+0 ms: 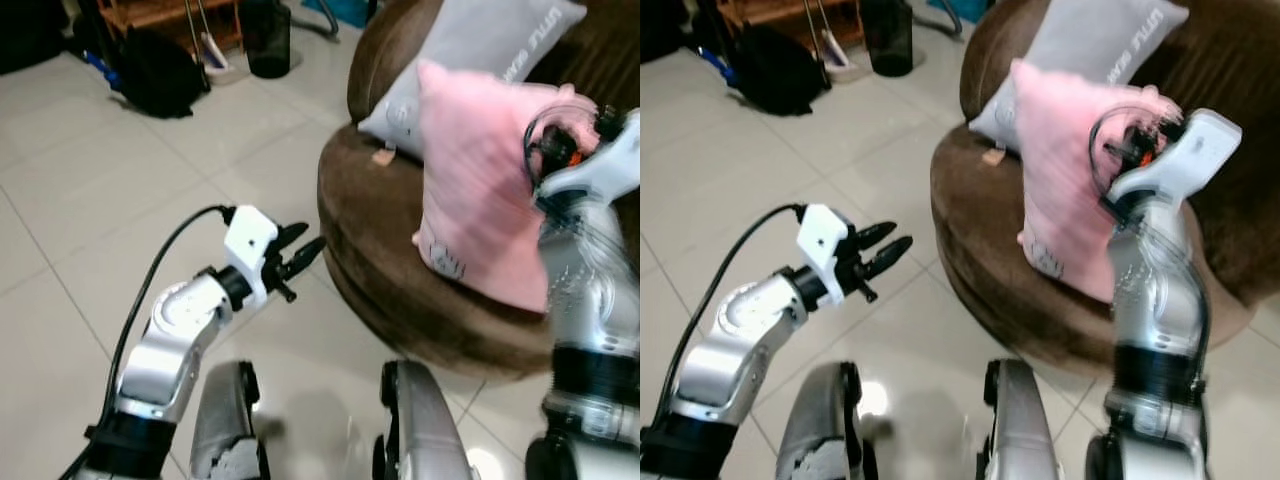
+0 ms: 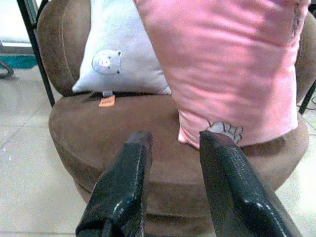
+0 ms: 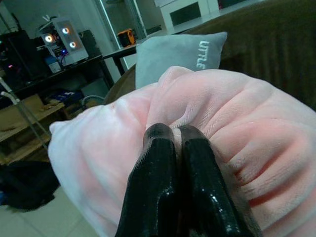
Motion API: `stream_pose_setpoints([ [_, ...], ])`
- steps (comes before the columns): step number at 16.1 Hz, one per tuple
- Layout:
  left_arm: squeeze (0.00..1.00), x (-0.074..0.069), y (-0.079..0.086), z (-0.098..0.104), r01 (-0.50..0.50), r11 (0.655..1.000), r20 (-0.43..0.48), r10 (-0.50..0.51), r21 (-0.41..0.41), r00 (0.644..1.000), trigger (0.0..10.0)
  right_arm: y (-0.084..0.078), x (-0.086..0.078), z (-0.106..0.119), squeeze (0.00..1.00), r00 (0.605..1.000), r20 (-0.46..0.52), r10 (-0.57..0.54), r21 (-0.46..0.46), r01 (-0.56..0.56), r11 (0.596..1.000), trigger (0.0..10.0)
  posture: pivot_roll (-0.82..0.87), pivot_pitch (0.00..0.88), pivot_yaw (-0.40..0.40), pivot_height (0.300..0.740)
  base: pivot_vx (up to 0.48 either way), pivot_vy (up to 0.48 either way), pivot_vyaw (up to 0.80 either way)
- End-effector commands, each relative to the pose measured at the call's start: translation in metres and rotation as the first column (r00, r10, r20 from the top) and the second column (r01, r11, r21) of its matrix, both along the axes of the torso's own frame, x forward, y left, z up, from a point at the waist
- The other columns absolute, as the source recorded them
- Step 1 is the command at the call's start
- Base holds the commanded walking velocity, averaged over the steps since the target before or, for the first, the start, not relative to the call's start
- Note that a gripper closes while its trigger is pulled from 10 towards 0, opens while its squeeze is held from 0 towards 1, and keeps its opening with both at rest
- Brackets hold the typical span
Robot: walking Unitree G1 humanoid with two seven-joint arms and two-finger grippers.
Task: Move the pillow to the sofa from floor
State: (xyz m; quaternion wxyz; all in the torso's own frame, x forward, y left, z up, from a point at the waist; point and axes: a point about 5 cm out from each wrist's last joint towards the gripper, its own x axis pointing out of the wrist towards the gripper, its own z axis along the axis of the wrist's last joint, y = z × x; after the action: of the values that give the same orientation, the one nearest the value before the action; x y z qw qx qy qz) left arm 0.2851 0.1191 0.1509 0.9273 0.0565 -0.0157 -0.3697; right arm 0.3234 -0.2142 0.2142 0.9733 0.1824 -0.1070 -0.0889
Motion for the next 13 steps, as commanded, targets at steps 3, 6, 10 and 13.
stream_pose_setpoints([
  [3,0.0,0.0,-0.007,0.007,0.011,0.999,0.011,-0.011,-0.04,1.0,10.0,0.011,-0.012,-0.007,0.0,1.0,-0.018,0.003,0.004,-0.003,1.0,10.0,-0.02,0.024,-0.024,0.658,0.0,0.0,0.0],
  [6,0.0,0.0,-0.013,0.01,0.016,0.999,0.036,-0.014,-0.031,0.999,10.0,0.018,-0.021,-0.016,0.0,0.999,-0.047,-0.005,0.059,0.008,0.998,10.0,-0.02,0.022,-0.017,0.693,0.0,0.0,0.0],
  [10,0.0,0.007,-0.003,0.011,-0.111,0.993,0.042,0.112,-0.034,0.993,10.0,0.016,-0.024,-0.02,0.0,0.997,-0.066,-0.044,0.045,0.047,0.998,10.0,-0.02,0.032,0.007,0.728,0.0,0.0,0.0],
  [13,0.0,0.01,0.0,0.013,-0.133,0.99,0.052,0.135,-0.04,0.989,10.0,0.013,-0.027,-0.02,0.0,0.996,-0.071,-0.06,0.042,0.063,0.997,10.0,-0.02,0.027,0.012,0.74,0.0,0.0,0.0],
])
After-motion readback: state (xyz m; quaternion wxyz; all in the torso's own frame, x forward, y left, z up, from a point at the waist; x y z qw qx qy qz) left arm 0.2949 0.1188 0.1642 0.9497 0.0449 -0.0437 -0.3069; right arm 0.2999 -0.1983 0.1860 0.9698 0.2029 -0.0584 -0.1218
